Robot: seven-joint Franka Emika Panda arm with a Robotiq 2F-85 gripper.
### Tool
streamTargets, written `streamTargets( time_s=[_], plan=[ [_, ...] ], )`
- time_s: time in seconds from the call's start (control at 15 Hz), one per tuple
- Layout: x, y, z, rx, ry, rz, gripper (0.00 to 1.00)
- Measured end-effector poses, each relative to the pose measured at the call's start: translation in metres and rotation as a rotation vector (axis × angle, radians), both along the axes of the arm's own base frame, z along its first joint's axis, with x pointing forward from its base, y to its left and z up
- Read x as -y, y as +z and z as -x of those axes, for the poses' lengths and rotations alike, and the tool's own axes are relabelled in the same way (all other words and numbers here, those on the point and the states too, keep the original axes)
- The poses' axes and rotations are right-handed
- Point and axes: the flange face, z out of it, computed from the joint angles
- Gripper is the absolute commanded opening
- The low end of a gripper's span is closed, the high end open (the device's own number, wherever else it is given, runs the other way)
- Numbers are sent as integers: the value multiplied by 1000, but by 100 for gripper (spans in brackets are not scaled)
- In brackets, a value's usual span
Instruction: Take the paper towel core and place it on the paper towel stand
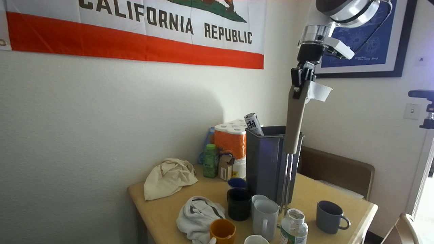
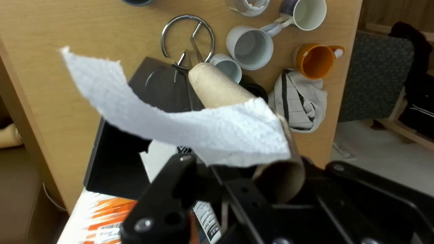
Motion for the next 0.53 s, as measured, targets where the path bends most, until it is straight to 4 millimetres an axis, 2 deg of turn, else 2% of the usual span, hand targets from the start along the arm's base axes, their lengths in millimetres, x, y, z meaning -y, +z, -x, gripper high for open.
streamTargets(
  time_s=[0.53],
  plan=[
    [7,-11,-2,1,-17,-5,3]
  ],
)
